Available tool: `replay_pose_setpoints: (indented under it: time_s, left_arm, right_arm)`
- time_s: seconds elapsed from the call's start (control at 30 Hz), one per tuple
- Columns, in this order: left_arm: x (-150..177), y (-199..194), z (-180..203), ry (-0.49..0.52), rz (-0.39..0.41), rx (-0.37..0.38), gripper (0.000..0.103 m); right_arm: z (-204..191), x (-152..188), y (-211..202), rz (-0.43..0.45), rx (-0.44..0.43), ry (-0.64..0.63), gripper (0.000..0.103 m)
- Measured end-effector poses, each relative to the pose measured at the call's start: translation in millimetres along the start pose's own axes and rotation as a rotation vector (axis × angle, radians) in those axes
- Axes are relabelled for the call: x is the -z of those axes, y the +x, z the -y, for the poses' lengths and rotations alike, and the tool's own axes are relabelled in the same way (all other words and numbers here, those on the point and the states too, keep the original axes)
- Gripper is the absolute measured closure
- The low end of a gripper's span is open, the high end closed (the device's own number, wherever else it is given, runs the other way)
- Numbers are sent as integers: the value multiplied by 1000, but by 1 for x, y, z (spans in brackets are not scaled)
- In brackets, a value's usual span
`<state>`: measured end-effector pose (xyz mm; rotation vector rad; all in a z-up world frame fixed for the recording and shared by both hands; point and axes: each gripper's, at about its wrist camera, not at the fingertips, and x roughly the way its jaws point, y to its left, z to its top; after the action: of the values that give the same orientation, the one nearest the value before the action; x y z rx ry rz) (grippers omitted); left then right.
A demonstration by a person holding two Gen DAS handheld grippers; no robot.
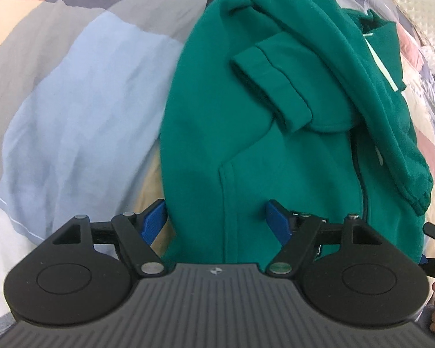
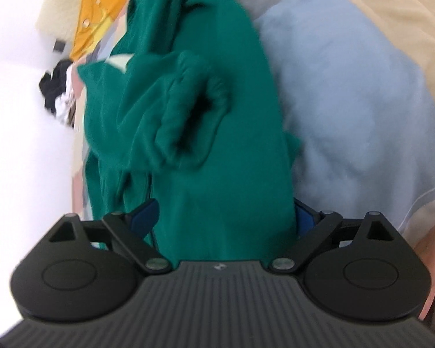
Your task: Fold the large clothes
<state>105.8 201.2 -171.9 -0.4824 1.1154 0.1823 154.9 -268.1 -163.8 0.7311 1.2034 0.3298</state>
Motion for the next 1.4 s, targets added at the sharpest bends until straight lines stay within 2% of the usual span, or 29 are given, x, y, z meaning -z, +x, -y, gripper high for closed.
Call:
replay_pose_setpoints:
  time_s: [0.1, 0.2, 0.27, 0.33, 0.43, 0.5, 0.7, 0.83, 0.9, 1.0, 1.03, 1.07, 1.13, 1.17, 1.27, 1.4]
  left_arm:
    - [1, -2, 0, -4, 3, -7, 25]
    - [4, -2, -3, -19, -5, -3, 24]
    - [5, 1, -4, -32, -19, -8, 24]
    - [4, 2, -5, -39, -28, -16, 24]
    - [5, 4, -4, -34, -35, -28, 24]
    - [5, 4, -5, -39, -43, -23, 24]
    - [14, 9, 2, -9, -81, 19, 25]
    - [17, 13, 10, 36, -91, 20, 27]
    - [19, 15, 15, 62, -99, 5, 32]
    - [21, 15, 16, 86, -112, 9, 46]
    - [21, 15, 18, 94, -113, 6, 52]
    - [22, 13, 18, 103, -112, 7, 58]
    - [23, 11, 20, 118, -106, 24, 68]
    - [25, 8, 20, 116, -100, 40, 74]
    - [26, -4, 13, 74, -60, 120, 79]
    - [26, -24, -2, -53, 7, 278, 81]
  right_arm:
    - [-4, 4, 10, -54, 96, -35, 10]
    - [-2, 1, 14, -50, 159, -20, 9]
    - [-4, 2, 17, -63, 145, -38, 10]
    - [-6, 3, 17, -77, 111, -56, 26]
    - [-12, 7, 6, -44, 17, -90, 27]
    - [-14, 10, -1, -6, -14, -97, 27]
    - [-15, 8, 3, 42, 58, -62, 27]
    - [-8, 2, 16, 57, 87, -44, 37]
    - [-7, 0, 26, 36, 113, -38, 38]
    - [-9, 3, 27, -12, 77, -64, 40]
    - [-12, 5, 28, -46, 49, -78, 52]
    - [-15, 6, 31, -68, 28, -94, 58]
    - [-20, 11, 28, -62, 27, -122, 76]
    - [-22, 12, 26, -56, 19, -131, 79]
    - [-23, 13, 11, -12, -29, -129, 83]
    - [-14, 11, -17, 79, -190, -53, 86]
